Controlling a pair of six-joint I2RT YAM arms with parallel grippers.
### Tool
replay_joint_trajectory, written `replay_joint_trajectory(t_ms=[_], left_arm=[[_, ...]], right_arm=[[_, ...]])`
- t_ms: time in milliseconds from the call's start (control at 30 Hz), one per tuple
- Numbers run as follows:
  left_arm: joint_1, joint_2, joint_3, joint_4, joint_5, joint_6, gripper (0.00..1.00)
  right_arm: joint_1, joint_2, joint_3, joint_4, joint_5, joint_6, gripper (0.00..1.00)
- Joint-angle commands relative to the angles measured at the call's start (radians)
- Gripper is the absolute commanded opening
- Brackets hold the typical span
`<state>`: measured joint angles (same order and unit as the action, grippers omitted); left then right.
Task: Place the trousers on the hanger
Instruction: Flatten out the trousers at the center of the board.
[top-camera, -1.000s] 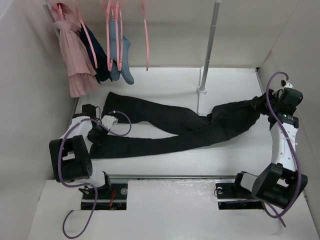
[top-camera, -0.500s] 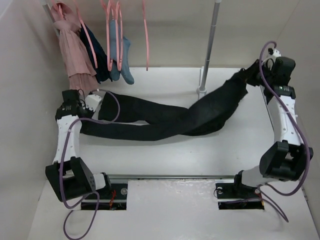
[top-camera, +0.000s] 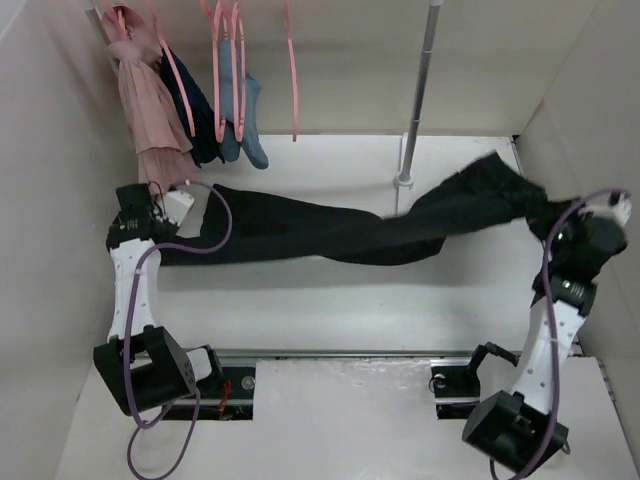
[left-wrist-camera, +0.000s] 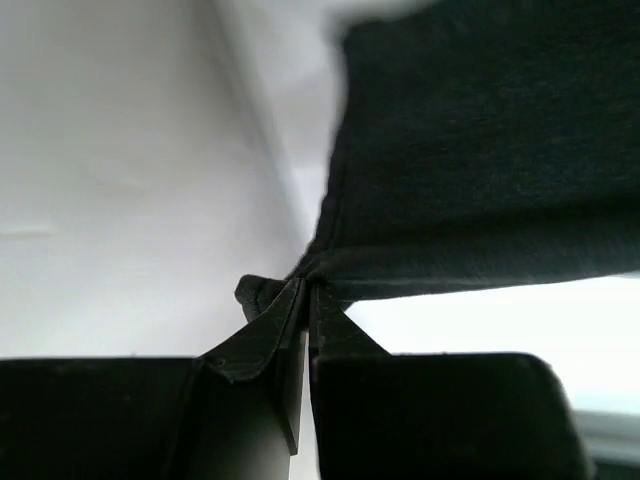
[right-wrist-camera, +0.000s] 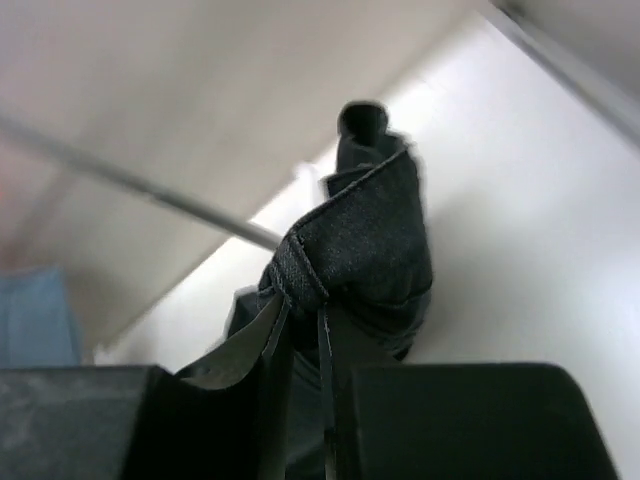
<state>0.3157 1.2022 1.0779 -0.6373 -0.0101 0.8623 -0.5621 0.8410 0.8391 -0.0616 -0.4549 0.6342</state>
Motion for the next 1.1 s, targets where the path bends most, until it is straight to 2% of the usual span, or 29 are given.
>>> replay_joint_trajectory(t_ms=[0,67,133,300,433,467,533,600,633,700,733,767,833,867,900,1000,1067], left_arm=[[0.005,0.008,-0.137,-0.005,-0.062,0.034,0.00],[0.005,0.008,-0.170,-0.005,-0.062,0.034,0.00],[0.005,0.008,-0.190,-0.005,-0.076,0.053,0.00],[0.005,-0.012,-0.220,-0.015,-0.097,0.078,0.00],[0.005,-0.023,-0.262,-0.044,-0.131,0.119,0.00],[0.005,-0.023,-0.288,-0.062,-0.149,0.133,0.00],[0.005,-0.044,-0.326,-0.071,-0.177,0.183,0.00],[0.005,-0.055,-0.412,-0.071,-0.238,0.228,0.00],[0.005,-0.067,-0.441,-0.071,-0.260,0.250,0.00],[0.005,-0.076,-0.517,-0.071,-0.321,0.299,0.02],[-0.004,-0.076,-0.538,-0.087,-0.339,0.311,0.08],[-0.004,-0.085,-0.555,-0.100,-0.359,0.320,0.11],[-0.015,-0.085,-0.581,-0.137,-0.424,0.320,0.21],[-0.015,-0.085,-0.581,-0.137,-0.439,0.320,0.27],[-0.015,-0.096,-0.581,-0.150,-0.439,0.320,0.29],[-0.015,-0.096,-0.482,-0.189,-0.378,0.287,0.31],[-0.015,-0.096,-0.351,-0.200,-0.254,0.232,0.31]], right_arm=[[-0.050,-0.034,-0.309,-0.136,0.392,0.293,0.00],[-0.094,-0.115,-0.426,-0.107,0.394,0.420,0.00],[-0.094,-0.143,-0.497,-0.098,0.394,0.440,0.00],[-0.094,-0.184,-0.517,-0.167,0.461,0.452,0.00],[-0.094,-0.223,-0.517,-0.208,0.487,0.524,0.06],[-0.094,-0.243,-0.517,-0.227,0.505,0.544,0.10],[-0.104,-0.315,-0.517,-0.291,0.542,0.597,0.25],[-0.113,-0.368,-0.517,-0.331,0.631,0.611,0.34],[-0.113,-0.420,-0.517,-0.368,0.671,0.611,0.45],[-0.113,-0.459,-0.500,-0.408,0.783,0.611,0.60],[-0.113,-0.459,-0.488,-0.408,0.806,0.581,0.69],[-0.113,-0.459,-0.474,-0.377,0.820,0.476,0.73],[-0.113,-0.430,-0.424,-0.325,0.820,0.371,0.81],[-0.101,-0.406,-0.407,-0.275,0.820,0.296,0.95],[-0.101,-0.396,-0.391,-0.247,0.787,0.257,1.00],[-0.061,-0.323,-0.318,-0.162,0.734,0.121,1.00],[-0.007,-0.272,-0.252,-0.150,0.699,0.059,1.00]])
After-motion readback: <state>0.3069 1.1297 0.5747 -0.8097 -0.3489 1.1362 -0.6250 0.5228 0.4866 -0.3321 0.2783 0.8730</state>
